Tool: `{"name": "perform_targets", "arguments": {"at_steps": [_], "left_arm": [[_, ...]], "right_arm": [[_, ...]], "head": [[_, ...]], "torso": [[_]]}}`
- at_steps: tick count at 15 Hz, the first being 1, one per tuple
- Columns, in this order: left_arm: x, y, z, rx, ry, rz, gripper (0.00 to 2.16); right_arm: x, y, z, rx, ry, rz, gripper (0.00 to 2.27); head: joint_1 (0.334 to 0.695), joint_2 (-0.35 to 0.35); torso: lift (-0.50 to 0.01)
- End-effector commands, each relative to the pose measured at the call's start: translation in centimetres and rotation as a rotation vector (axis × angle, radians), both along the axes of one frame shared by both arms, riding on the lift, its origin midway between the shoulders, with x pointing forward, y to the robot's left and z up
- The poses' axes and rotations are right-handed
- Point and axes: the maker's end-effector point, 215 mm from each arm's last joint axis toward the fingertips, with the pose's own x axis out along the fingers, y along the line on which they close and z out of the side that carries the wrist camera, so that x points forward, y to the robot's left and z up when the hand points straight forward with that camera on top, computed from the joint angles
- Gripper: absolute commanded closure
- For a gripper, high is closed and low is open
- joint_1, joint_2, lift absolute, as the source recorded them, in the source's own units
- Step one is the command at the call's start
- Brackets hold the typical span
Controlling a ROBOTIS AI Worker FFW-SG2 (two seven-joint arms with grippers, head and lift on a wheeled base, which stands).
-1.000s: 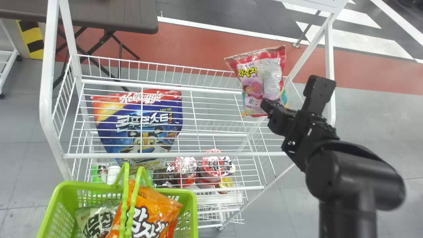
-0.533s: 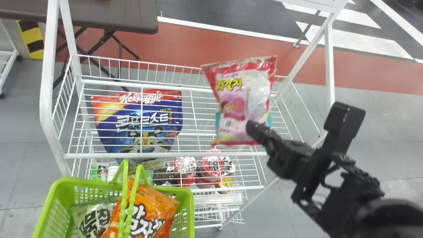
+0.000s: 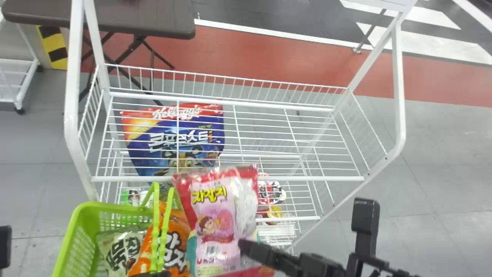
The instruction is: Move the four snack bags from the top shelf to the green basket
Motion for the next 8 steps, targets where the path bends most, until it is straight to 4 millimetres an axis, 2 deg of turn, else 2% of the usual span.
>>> {"name": "perform_targets", "arguments": {"at_steps": [1,4,6,7,8], "left_arm": [[0.0,-0.3,0.2,-0.006,-0.003,-0.002,1.81],[0.1,-0.6,0.3,-0.008,-0.009,-0.007,1.81],[0.0,-0.8,0.3,-0.011,-0.009,-0.011,1.81],[-0.1,-0.7,0.3,-0.011,-0.007,-0.010,1.81],[-0.2,-0.6,0.4,-0.010,-0.007,-0.011,1.81]], "right_arm": [[-1.6,1.5,-2.9,0.064,0.069,-0.004,2.22],[-3.4,5.6,-4.7,0.125,0.130,0.057,2.22],[-3.6,8.1,-5.1,0.114,0.123,0.107,2.22],[-3.6,8.5,-6.2,0.048,0.120,0.129,2.22],[-2.8,8.0,-7.3,-0.013,0.105,0.115,2.22]], "head": [[0.695,-0.249],[0.695,-0.203],[0.695,-0.154],[0.695,-0.124],[0.695,-0.093]], "torso": [[0.000],[0.000],[0.000],[0.000],[0.000]]}}
